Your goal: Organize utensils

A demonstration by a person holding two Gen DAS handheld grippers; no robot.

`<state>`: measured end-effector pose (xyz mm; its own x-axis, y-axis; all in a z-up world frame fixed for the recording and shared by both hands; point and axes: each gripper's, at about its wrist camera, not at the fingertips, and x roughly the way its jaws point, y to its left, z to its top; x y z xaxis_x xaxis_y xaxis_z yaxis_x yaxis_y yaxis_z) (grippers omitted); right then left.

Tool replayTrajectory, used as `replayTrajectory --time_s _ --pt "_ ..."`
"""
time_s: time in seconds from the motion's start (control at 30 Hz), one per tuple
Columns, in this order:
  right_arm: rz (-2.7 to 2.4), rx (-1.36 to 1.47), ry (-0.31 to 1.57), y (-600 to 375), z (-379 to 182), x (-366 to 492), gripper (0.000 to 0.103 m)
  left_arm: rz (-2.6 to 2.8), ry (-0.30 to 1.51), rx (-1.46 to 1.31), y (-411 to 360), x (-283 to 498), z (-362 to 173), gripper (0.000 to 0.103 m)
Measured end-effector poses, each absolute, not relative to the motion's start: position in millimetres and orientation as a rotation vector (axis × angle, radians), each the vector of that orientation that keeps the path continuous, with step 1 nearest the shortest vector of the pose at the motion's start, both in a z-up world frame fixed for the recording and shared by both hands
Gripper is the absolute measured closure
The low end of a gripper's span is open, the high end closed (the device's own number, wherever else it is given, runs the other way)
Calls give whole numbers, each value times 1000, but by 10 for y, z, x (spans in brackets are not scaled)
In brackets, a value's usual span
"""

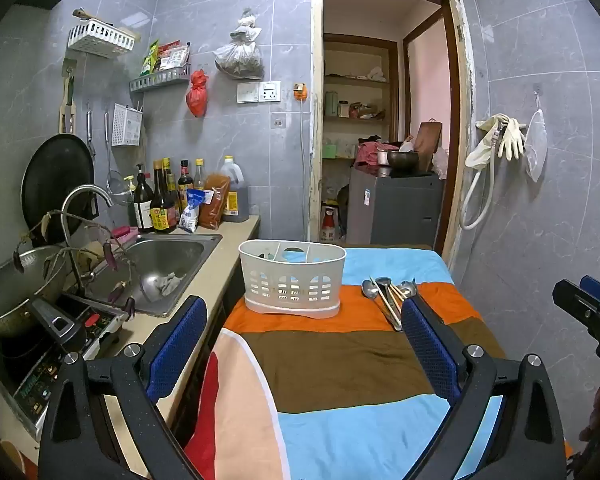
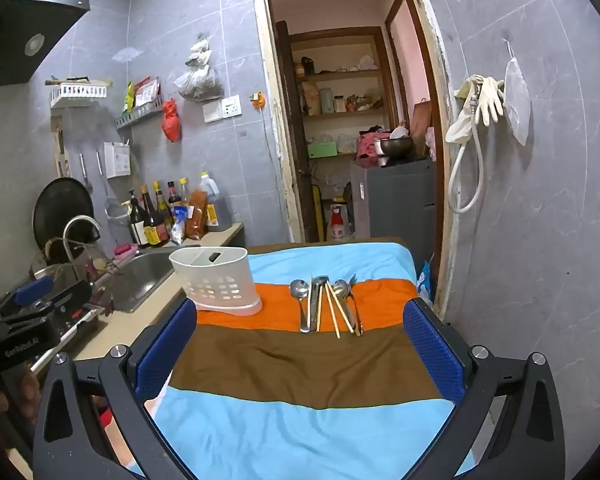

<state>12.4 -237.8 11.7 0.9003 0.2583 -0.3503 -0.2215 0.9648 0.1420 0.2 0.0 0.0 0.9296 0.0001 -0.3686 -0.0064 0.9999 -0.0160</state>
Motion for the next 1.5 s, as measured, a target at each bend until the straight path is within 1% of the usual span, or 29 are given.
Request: replayTrajectory --time_s 0.97,1.03,1.5 --pt "236 119 375 -2391 100 149 0 10 373 -15 94 27 44 8" --pt "235 119 377 -2377 103 152 0 10 376 -11 1 38 22 8" --pt "236 118 378 -2375 98 155 0 11 372 -9 5 49 26 8"
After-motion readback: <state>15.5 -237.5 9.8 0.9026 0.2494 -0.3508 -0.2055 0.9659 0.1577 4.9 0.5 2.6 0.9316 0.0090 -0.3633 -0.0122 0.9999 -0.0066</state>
